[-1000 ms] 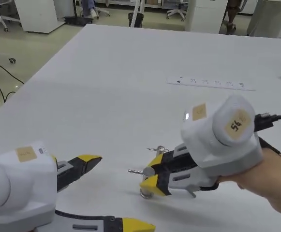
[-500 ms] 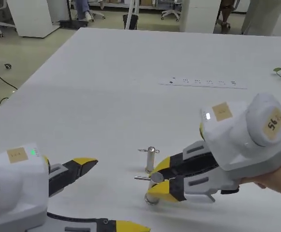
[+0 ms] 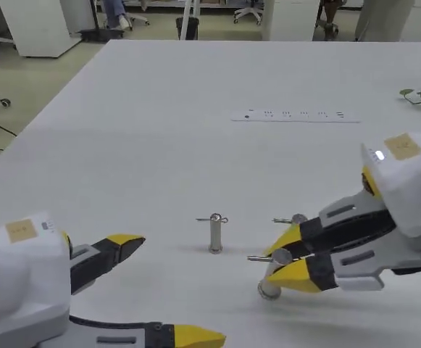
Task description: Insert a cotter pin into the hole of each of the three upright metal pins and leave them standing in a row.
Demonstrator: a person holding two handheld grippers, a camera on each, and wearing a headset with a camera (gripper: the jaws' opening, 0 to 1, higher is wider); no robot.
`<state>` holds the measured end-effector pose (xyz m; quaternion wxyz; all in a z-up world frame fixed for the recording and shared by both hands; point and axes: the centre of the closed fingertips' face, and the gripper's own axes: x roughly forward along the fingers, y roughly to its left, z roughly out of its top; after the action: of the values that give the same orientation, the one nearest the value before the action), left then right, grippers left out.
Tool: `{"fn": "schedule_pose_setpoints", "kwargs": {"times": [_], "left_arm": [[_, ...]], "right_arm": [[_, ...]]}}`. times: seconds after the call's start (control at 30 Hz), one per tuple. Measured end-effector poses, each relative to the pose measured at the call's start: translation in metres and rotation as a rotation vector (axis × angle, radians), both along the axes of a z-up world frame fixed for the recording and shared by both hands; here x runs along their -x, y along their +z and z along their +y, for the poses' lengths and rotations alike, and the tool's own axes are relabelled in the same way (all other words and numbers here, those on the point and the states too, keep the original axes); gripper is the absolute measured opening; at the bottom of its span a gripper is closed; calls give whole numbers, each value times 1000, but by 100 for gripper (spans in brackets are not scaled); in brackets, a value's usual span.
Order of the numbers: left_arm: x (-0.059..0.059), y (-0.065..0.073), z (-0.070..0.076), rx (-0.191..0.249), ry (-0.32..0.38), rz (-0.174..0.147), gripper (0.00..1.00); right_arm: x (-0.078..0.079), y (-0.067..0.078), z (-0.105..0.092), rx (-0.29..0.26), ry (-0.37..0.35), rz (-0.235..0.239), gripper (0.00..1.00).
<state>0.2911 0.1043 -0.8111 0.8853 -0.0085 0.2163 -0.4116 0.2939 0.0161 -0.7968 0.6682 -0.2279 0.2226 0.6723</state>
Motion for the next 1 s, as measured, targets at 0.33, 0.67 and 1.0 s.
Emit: {"fn": "schedule_pose_setpoints", "kwargs": {"times": [0.33, 0.67, 1.0], "left_arm": [[4, -4, 1, -23, 0, 14, 99], [8, -6, 4, -36, 11, 35, 99], [9, -3, 7, -46, 40, 41, 99]], "right_arm": [[-10, 11, -34, -29, 5, 6, 13], [-36, 6, -81, 4, -63, -30, 13], [-47, -9, -107, 47, -61, -36, 13]]}}
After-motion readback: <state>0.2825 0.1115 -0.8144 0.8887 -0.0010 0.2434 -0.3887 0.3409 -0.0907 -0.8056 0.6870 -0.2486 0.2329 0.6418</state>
